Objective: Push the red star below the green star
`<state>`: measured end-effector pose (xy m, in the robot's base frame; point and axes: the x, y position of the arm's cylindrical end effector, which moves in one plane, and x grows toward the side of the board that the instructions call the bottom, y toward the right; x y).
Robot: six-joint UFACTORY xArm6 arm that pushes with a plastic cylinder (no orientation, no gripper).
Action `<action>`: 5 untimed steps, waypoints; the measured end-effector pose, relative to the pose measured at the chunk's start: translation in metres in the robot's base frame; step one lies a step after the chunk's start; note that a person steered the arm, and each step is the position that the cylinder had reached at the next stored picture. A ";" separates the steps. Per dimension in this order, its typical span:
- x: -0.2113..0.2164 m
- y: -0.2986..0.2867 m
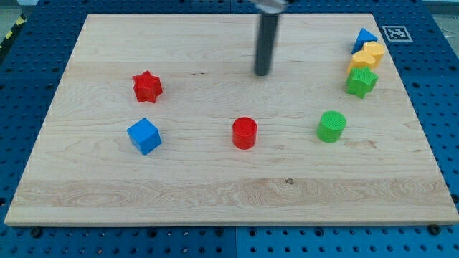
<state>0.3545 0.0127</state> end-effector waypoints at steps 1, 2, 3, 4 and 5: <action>0.000 -0.119; 0.000 -0.214; 0.025 -0.247; 0.058 -0.221; 0.068 -0.140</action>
<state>0.4221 -0.1270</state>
